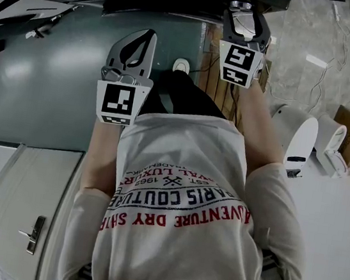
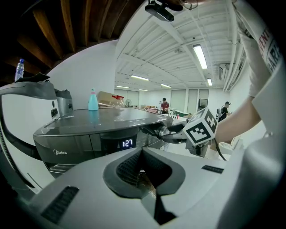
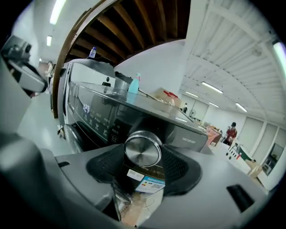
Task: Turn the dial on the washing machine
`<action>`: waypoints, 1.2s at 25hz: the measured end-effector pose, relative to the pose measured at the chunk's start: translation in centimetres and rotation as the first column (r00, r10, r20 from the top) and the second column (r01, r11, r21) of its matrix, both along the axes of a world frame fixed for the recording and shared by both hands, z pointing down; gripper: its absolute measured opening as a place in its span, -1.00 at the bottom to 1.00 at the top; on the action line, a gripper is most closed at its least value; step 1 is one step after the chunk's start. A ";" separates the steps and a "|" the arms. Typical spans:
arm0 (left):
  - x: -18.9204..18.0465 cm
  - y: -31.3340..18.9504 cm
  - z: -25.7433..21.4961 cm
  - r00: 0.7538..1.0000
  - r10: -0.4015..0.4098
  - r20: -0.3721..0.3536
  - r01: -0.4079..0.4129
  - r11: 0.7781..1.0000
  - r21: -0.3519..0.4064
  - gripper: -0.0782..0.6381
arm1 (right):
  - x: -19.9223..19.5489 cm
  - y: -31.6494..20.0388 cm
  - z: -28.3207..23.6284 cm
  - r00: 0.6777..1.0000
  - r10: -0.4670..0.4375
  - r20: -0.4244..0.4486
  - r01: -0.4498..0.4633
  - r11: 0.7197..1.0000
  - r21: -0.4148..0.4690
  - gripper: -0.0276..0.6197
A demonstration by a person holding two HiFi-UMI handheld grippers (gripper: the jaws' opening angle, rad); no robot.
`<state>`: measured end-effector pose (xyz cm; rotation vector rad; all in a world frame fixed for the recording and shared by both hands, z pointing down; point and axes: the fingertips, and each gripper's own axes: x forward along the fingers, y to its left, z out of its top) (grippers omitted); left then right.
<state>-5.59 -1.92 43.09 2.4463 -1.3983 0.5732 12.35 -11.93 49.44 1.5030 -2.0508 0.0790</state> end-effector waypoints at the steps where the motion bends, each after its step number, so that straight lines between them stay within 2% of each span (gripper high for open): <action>1: -0.1 0.0 0.0 1.000 0.001 0.001 -0.001 1.000 -0.001 -0.74 | 0.0 0.0 -0.1 1.000 0.004 0.020 -0.004 1.000 -0.008 -0.07; 7: -0.3 -0.1 -0.6 1.000 0.012 0.005 -0.012 1.000 0.007 -0.74 | 0.0 -0.1 -0.2 0.997 -0.016 0.074 0.017 1.000 -0.025 -0.07; 11: 0.1 -0.5 -1.8 0.999 0.034 0.009 -0.034 0.999 0.034 -0.74 | 0.0 0.6 -1.9 0.998 -0.011 0.060 0.010 1.000 0.029 -0.07; 16: 0.1 -1.5 -4.7 0.999 0.054 0.003 -0.054 0.994 0.093 -0.74 | -1.5 2.8 -5.5 0.979 -0.072 0.192 0.066 0.997 0.042 -0.09; 18: 0.1 -1.8 -6.1 0.998 0.066 -0.001 -0.065 0.990 0.125 -0.74 | -2.2 3.6 -7.8 0.968 -0.106 0.226 0.093 0.993 0.070 -0.28; 20: 0.0 -2.1 -7.8 0.997 0.080 0.000 -0.079 0.984 0.161 -0.74 | -2.7 4.2 -10.4 0.967 -0.130 0.218 0.105 0.987 0.124 -0.64; 21: -0.1 -2.1 -8.6 0.996 0.086 0.003 -0.085 0.980 0.180 -0.74 | -3.0 4.4 -11.7 0.968 -0.146 0.205 0.115 0.982 0.153 -0.71; 24: -0.5 -2.4 -11.2 0.995 0.102 0.018 -0.103 0.967 0.233 -0.74 | -3.9 5.2 -15.5 0.962 -0.195 0.190 0.153 0.964 0.216 -0.78; 27: -0.8 -2.4 -13.8 0.991 0.128 0.026 -0.130 0.950 0.284 -0.74 | -3.5 5.8 -18.8 0.955 -0.190 0.226 0.129 0.957 0.260 -0.82; 30: -1.2 -2.5 -16.3 0.990 0.141 -0.010 -0.131 0.942 0.308 -0.74 | -3.1 6.2 -21.4 0.956 -0.200 0.214 0.127 0.941 0.312 -0.83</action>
